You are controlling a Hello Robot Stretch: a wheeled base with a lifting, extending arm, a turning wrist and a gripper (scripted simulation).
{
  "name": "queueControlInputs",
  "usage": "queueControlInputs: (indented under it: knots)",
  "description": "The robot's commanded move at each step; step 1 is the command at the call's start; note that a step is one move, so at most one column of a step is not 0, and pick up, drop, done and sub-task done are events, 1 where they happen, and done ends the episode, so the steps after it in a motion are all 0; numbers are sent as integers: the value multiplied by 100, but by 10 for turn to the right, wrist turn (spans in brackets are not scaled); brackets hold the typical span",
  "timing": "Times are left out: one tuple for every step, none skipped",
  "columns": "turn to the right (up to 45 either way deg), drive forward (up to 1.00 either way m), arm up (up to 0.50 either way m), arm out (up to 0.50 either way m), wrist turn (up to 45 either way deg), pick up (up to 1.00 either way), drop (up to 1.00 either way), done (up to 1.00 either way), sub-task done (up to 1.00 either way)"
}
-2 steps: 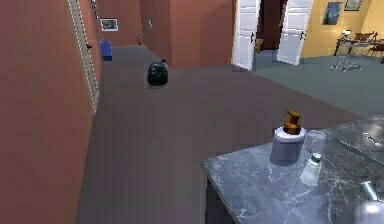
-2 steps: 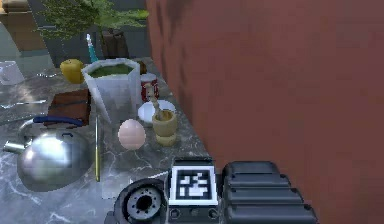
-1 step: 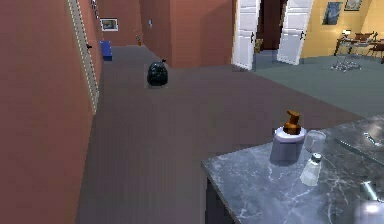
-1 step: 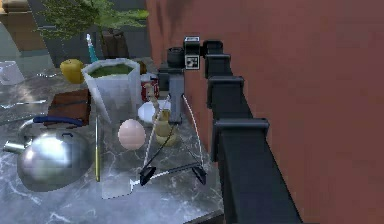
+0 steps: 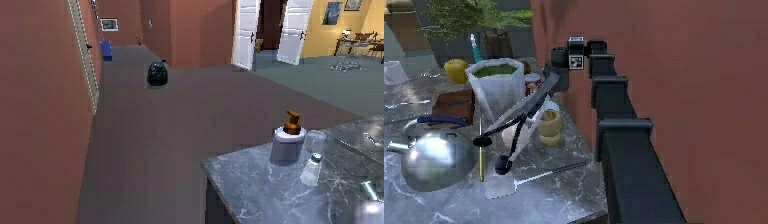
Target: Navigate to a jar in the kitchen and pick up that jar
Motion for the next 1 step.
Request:
queueControlInputs:
  knots:
    - [0, 0, 0, 0, 450, 0, 0, 0, 0]
